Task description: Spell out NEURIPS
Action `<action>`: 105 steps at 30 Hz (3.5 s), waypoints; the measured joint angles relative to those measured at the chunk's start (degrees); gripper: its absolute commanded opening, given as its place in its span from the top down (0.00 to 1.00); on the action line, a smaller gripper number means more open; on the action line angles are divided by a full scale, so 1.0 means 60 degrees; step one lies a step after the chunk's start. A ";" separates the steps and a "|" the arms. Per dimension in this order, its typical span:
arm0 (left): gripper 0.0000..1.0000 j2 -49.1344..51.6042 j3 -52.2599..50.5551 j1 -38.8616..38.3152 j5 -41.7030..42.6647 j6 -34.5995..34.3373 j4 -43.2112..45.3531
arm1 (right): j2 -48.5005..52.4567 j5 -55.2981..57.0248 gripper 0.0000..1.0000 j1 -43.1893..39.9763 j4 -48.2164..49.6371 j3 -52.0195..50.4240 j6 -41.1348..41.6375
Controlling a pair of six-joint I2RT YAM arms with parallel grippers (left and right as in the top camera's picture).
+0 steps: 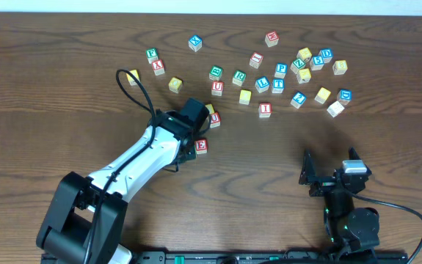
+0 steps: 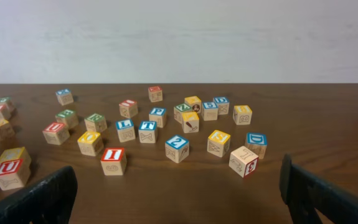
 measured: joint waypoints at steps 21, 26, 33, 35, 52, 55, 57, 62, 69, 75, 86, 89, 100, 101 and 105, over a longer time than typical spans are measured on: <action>0.92 0.0000 0.0000 0.0000 0.3202 0.0976 -0.0055 | 0.0000 0.0007 0.01 0.0000 0.0000 0.0000 -0.0004; 0.92 0.0000 0.0000 0.0000 0.2994 0.0980 0.0087 | 0.0000 0.0007 0.01 0.0000 0.0000 0.0000 -0.0004; 0.92 0.0000 0.0000 0.0000 0.2885 0.0980 0.0168 | 0.0000 0.0007 0.01 0.0000 0.0000 0.0000 -0.0004; 0.92 0.0000 0.0000 0.0000 0.2885 0.0980 0.0168 | 0.0000 0.0007 0.01 0.0000 0.0000 0.0000 -0.0004; 0.93 0.0000 -0.0036 -0.0415 0.2885 0.0976 0.0601 | 0.0000 0.0007 0.01 0.0000 0.0000 0.0000 -0.0004; 0.93 0.0000 -0.0036 -0.0419 0.2830 0.0973 0.0605 | 0.0000 0.0007 0.01 0.0000 0.0000 0.0000 -0.0004; 0.93 0.0000 -0.0036 -0.0419 0.2783 0.0973 0.0605 | 0.0000 0.0007 0.01 0.0000 0.0000 0.0000 -0.0004; 0.93 0.0000 -0.0248 -0.0419 0.2710 0.0969 0.0871 | 0.0000 0.0007 0.01 0.0000 0.0000 0.0000 0.0000; 0.92 0.0000 -0.0444 -0.0419 0.2699 0.0969 0.1118 | 0.0000 0.0007 0.01 0.0000 0.0000 0.0000 -0.0004; 0.93 0.0000 -0.0444 -0.0419 0.2637 0.0969 0.1144 | 0.0000 0.0007 0.01 0.0000 0.0000 0.0000 0.0000; 0.93 0.0000 -0.0448 -0.0419 0.2637 0.0969 0.1133 | 0.0000 0.0007 0.01 0.0000 0.0000 0.0000 0.0000; 0.93 0.0000 -0.0448 -0.0419 0.2637 0.0969 0.1133 | 0.0000 0.0007 0.01 0.0000 0.0000 0.0000 -0.0004; 0.93 0.0280 -0.0528 -0.0419 0.2634 0.0969 0.1319 | 0.0000 0.0007 0.01 0.0000 0.0000 0.0000 -0.0004; 0.93 0.0280 -0.0543 -0.0419 0.2630 0.0969 0.1319 | 0.0000 0.0007 0.01 0.0000 0.0000 0.0000 -0.0004; 0.92 0.0291 -0.0550 -0.0419 0.2488 0.0969 0.1341 | 0.0000 0.0007 0.01 0.0000 0.0000 0.0000 -0.0004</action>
